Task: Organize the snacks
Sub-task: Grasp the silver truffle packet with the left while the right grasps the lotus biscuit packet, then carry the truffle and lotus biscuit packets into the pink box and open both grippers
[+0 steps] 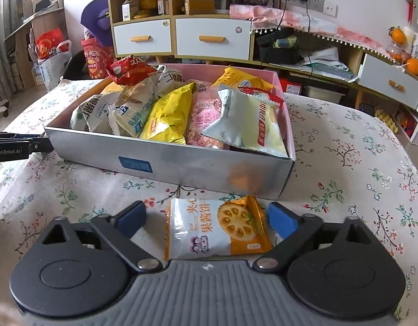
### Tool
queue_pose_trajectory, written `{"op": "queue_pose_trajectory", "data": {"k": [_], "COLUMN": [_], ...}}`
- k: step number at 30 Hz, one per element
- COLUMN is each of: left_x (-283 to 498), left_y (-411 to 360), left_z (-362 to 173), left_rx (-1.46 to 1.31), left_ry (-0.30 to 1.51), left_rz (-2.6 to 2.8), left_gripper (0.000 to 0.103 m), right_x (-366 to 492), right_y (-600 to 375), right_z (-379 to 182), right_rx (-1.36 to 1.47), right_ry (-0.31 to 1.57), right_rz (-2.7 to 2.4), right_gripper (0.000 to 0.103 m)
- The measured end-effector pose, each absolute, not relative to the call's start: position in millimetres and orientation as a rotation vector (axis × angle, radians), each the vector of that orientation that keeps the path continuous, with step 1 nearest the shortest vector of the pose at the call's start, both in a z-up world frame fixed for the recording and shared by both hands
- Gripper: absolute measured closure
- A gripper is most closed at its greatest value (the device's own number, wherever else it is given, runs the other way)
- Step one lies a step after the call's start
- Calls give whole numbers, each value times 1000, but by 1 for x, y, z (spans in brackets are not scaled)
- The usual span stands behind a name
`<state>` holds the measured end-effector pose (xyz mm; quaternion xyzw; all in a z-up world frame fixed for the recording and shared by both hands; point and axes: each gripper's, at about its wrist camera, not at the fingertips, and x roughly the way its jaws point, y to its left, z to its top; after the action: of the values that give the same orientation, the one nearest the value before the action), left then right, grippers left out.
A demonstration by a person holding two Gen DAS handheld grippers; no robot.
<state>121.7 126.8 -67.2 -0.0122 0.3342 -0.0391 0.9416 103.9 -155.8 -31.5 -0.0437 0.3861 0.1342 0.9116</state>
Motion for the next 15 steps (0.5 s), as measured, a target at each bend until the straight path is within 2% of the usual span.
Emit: {"op": "queue_pose_trajectory", "data": {"k": [4,6,9,15], "left_x": [118,116,113,106], "left_y": [127,127,127,124], "left_z": [-64,-62,-61,-54], "left_rx": [-36,-55,-76,-90], "left_ry": [702,715,731,750], "left_rz": [-70,-69,-67,-68], "left_gripper": [84,84,85,85], "right_x": [105,105,103,101], "right_y": [-154,-153,-150,-145], "right_z": [-29,-28,-25,-22], "right_rx": [-80,-82,-94,-92], "right_ry": [814,819,827,851], "right_rz": [275,278,279,284], "right_gripper": [23,35,45,49]}}
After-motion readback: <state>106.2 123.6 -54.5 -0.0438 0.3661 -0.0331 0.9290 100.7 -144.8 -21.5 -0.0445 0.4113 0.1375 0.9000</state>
